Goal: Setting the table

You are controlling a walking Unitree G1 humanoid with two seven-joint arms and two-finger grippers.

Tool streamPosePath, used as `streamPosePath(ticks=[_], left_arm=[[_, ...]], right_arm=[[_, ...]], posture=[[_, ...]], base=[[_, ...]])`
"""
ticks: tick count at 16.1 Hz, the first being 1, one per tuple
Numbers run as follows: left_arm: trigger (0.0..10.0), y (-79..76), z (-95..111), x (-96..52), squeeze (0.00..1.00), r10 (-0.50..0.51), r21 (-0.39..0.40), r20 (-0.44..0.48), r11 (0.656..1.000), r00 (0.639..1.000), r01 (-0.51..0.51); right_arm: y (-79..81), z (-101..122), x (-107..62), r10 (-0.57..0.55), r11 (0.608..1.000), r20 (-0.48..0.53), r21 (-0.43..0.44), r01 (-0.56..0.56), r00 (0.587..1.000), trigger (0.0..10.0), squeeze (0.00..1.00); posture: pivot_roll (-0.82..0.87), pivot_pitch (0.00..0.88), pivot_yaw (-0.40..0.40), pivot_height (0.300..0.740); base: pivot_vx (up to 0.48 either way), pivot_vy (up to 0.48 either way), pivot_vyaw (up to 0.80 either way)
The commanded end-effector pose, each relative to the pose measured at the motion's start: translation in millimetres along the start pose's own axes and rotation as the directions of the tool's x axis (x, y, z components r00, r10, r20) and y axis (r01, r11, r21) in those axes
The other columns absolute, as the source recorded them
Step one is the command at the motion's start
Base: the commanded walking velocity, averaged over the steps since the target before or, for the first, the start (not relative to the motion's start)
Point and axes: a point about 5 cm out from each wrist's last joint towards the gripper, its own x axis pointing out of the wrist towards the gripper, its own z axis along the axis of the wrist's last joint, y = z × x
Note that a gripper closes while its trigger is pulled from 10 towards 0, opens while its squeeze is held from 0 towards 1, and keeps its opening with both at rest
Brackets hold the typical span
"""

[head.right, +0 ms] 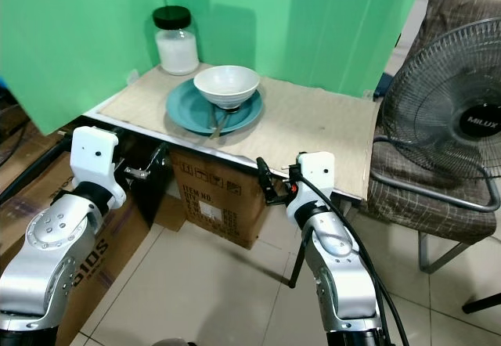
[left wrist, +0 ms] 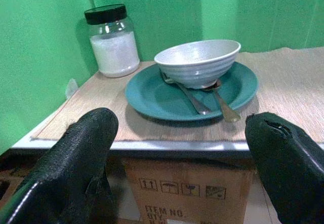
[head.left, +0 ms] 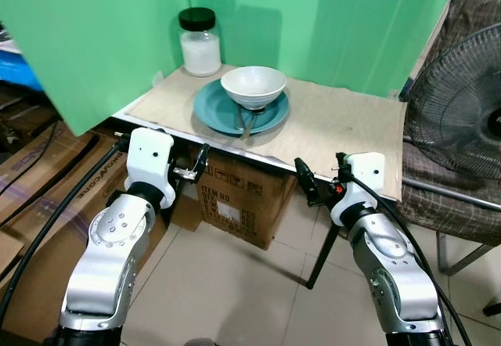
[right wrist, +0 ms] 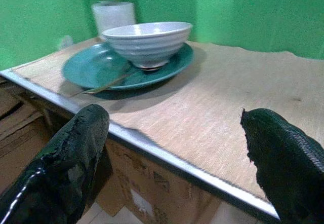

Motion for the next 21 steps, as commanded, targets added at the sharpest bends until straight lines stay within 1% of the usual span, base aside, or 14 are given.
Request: streamPosePath(ticks=[1, 6, 14, 16, 19, 20, 21], left_arm=[[10.0, 0.8, 0.6, 0.7, 0.00, 0.006, -0.002, 0.004, 1.000, 1.000, -0.006], [10.0, 0.2, 1.4, 2.2, 0.00, -0.006, -0.006, 0.007, 1.000, 1.000, 0.006], [10.0, -1.3, 1.0, 1.7, 0.00, -0.019, -0.012, 0.004, 1.000, 1.000, 0.019], [10.0, -1.0, 1.2, 1.6, 0.00, -0.021, -0.013, 0.005, 1.000, 1.000, 0.021], [10.0, -3.2, 1.9, 2.2, 0.00, -0.033, 0.007, 0.007, 0.999, 0.999, 0.033], [10.0, -5.1, 1.6, 2.0, 0.00, -0.039, 0.004, 0.006, 0.999, 0.999, 0.039], [10.0, -5.2, 1.5, 1.9, 0.00, -0.040, 0.003, 0.006, 0.999, 0.999, 0.040]], right_arm=[[-1.6, 2.2, 1.0, -0.014, 1.000, 0.009, 0.018, 0.013, 1.000, 10.0, 0.00], [-4.6, 3.8, 2.1, -0.044, 0.999, 0.022, 0.007, 0.044, 0.999, 10.0, 0.00], [-3.1, 2.5, 0.0, -0.042, 0.999, 0.020, 0.029, 0.041, 0.999, 10.0, 0.00], [-0.2, 4.3, 0.7, -0.018, 1.000, 0.022, -0.014, 0.019, 1.000, 10.0, 0.00], [-4.1, 6.6, 2.2, -0.051, 0.998, 0.033, -0.020, 0.052, 0.998, 10.0, 0.00], [-5.6, 6.7, 2.3, -0.060, 0.998, 0.031, 0.004, 0.060, 0.998, 10.0, 0.00], [-6.0, 6.7, 1.9, -0.060, 0.998, 0.032, 0.009, 0.060, 0.998, 10.0, 0.00]], posture=[[0.10, 0.000, 0.017, 0.740], [0.10, 0.000, 0.017, 0.740], [0.10, 0.000, 0.019, 0.740], [0.10, 0.000, 0.019, 0.740], [0.10, 0.000, 0.017, 0.740], [0.10, 0.000, 0.016, 0.740], [0.10, 0.000, 0.016, 0.740]], base=[[0.326, 0.000, 0.00], [0.316, 0.000, 0.00], [0.306, 0.000, 0.00], [0.304, 0.000, 0.00], [0.304, 0.000, 0.80], [0.304, 0.000, 0.00], [0.304, 0.000, 0.00]])
